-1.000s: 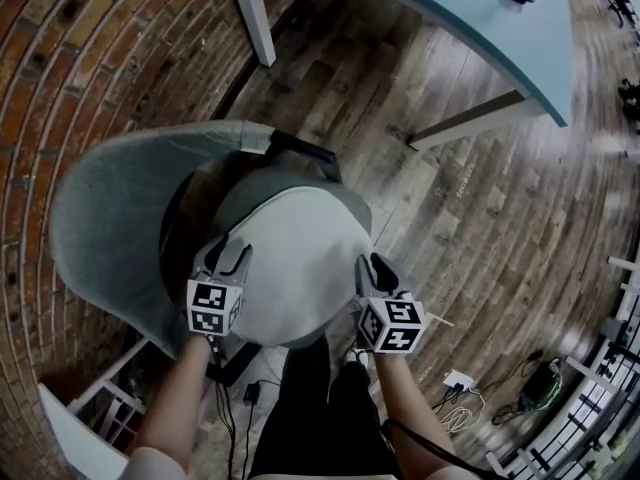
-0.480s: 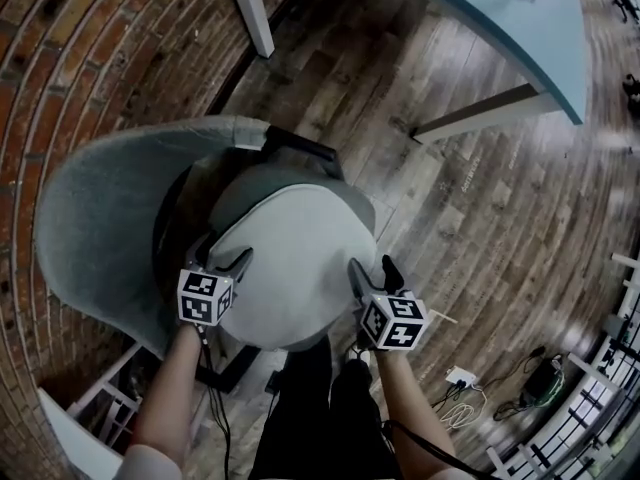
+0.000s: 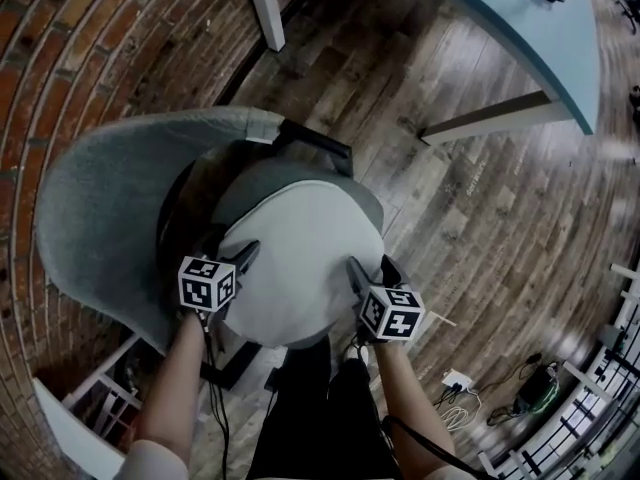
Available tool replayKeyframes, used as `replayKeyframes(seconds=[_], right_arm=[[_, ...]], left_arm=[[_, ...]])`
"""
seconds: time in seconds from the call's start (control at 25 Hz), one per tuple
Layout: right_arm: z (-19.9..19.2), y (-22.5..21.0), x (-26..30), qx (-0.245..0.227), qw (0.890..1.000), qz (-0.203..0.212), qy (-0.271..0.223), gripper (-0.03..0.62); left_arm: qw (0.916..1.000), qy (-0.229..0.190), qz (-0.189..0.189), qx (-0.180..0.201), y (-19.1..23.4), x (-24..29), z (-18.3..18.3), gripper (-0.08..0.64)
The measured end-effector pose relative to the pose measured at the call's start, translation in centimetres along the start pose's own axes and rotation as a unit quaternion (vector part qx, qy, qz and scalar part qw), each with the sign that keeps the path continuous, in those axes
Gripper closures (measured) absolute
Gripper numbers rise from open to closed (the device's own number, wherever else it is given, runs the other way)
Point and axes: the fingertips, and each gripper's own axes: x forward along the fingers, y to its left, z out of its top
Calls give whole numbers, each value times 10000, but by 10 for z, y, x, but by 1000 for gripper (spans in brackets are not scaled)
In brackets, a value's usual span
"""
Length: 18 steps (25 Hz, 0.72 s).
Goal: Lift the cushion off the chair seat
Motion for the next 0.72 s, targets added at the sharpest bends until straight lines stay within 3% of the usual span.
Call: replayKeyframes(seconds=[0.12,0.2,0.44,0.72], right_arm=[[-5,10,5,-17,9997,218,104,287],[-2,17,6,-216,9994,256,115,325],[3,18,-5,-327,9992,200,-62,422],[9,25,-32,-401,9986,231,-255,496]], left_arm=[[10000,-1,67,-5,-1,-2,-3,226],[9999,1,113,26,-1,-3,-4,252],[9976,-71,527,433,-4,-16,-6,435],[9934,-332,812,734,-25,-40,4,489]])
